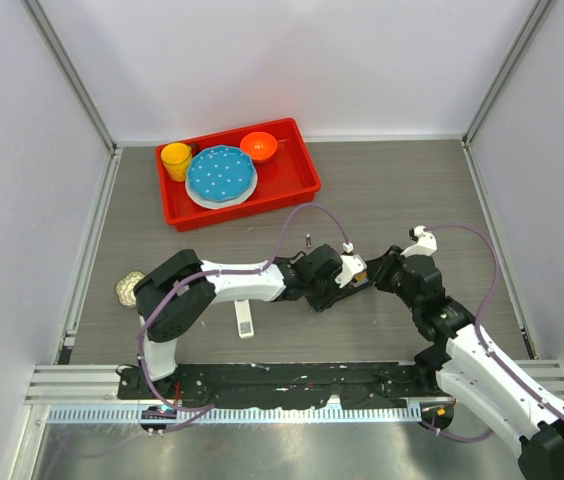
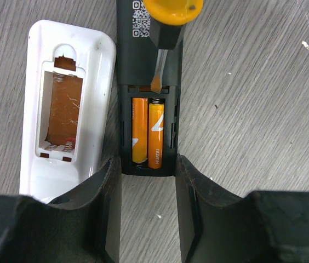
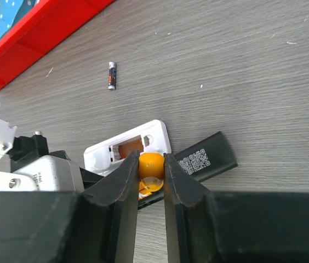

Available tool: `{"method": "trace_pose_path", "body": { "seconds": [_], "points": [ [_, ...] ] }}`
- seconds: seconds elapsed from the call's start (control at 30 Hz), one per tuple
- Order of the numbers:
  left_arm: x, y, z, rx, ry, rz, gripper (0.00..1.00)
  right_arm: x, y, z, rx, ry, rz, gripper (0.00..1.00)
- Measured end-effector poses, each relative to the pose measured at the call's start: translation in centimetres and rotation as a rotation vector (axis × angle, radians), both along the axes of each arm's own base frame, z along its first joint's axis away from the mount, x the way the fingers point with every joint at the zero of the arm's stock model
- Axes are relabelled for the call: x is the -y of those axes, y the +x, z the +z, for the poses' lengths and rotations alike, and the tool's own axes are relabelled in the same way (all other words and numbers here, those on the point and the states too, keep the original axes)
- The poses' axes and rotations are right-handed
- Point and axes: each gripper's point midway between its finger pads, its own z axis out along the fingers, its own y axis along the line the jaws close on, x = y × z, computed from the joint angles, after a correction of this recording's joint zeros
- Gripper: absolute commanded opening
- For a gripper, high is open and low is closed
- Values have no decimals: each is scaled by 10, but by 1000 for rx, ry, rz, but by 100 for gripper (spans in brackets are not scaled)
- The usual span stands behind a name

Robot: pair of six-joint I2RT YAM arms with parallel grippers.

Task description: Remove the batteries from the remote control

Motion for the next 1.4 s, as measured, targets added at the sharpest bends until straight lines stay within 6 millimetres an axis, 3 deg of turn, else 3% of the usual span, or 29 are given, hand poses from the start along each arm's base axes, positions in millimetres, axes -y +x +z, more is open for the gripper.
{"method": "trace_pose_path", "body": {
  "seconds": [0.93,1.4],
  "points": [
    [0,0,0,2,1,-3,0,-8,-2,-13,-56,-1,41,1],
    [-2,-1,-1,0,11,-5,0,-16,-2,-4,-29,102,47,1]
  ]
}}
